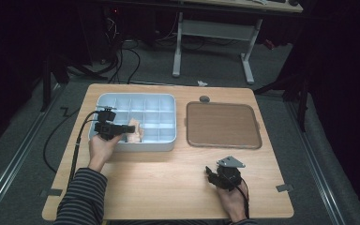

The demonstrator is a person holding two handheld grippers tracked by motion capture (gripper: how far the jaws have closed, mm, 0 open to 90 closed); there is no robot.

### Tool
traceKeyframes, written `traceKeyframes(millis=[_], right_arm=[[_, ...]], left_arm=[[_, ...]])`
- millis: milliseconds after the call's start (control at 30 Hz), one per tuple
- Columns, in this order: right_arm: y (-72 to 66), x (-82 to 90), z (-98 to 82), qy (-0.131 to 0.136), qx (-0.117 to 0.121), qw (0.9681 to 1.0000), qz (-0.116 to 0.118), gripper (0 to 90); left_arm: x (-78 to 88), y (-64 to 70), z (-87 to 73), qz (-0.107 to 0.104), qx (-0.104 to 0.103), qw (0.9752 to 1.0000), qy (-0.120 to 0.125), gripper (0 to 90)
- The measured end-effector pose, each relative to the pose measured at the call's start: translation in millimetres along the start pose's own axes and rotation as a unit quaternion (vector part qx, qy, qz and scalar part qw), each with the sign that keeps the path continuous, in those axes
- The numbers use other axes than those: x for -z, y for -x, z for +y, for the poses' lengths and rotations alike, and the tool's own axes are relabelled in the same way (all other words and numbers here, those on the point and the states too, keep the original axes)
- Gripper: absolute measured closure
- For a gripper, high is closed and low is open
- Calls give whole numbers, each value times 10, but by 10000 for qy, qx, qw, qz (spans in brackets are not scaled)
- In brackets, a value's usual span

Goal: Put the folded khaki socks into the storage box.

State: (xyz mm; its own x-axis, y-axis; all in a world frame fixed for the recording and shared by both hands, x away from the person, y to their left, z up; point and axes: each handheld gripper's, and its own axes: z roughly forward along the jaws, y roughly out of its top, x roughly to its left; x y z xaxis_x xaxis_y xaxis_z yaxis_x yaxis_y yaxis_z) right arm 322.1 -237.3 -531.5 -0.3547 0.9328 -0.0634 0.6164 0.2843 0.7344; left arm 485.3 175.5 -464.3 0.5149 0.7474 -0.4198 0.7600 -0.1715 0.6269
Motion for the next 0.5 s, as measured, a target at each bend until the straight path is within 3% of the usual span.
traceKeyframes(millis=[500], right_arm=[[21, -4, 1, -19, -55, 10000, 63, 404]], left_arm=[[-125, 22, -41, 342, -276, 9983, -384, 757]])
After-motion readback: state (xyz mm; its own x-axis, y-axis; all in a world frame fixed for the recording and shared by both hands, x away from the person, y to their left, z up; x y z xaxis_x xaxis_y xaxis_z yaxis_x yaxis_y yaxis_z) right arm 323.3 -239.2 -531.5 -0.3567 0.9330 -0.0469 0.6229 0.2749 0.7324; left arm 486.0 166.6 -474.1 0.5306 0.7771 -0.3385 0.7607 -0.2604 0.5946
